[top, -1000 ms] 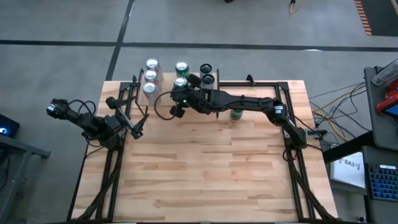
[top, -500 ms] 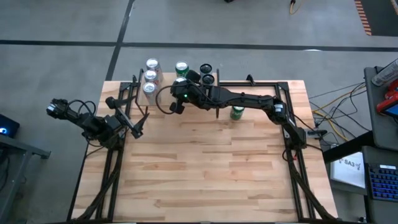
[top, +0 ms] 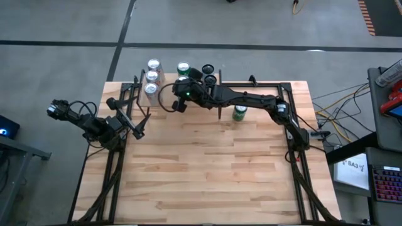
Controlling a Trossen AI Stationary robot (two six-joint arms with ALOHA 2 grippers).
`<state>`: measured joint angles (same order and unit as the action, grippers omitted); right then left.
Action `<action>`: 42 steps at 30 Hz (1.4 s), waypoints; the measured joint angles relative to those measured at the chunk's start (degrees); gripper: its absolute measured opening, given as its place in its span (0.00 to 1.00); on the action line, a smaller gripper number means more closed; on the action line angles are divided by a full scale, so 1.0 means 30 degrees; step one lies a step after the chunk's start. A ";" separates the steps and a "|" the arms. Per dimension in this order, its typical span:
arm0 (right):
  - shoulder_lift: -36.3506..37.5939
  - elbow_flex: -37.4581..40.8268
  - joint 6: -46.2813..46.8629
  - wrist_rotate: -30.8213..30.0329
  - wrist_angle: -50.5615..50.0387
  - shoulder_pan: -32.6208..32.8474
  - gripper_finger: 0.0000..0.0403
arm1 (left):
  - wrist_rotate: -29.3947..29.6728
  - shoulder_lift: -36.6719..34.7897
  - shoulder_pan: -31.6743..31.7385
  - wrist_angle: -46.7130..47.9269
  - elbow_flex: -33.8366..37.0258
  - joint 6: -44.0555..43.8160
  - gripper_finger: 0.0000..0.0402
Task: Place canned beverage on shelf
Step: Put the bottom green soda can aligned with the other soda cans on the shelf
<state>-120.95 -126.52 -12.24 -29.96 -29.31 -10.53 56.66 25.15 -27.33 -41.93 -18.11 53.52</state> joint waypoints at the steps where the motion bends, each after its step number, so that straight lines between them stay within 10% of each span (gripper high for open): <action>1: 0.0000 0.0000 -0.0213 0.0002 0.0069 -0.0016 0.02 | 0.0000 0.0000 0.0000 -0.0005 0.0000 0.0000 0.93; 17: 0.0022 -0.2016 0.3213 0.0068 -0.5905 0.0787 0.02 | 0.0648 0.0000 0.0007 -0.0007 0.0000 0.0434 0.93; 42: 0.0022 -0.1384 0.2860 -0.0027 -0.4732 -0.0015 0.02 | 0.0583 0.0000 0.0005 -0.0007 0.0000 0.0495 0.93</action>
<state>-120.88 -130.67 -3.66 -30.04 -43.51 -10.58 58.41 25.15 -27.32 -41.95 -18.11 55.00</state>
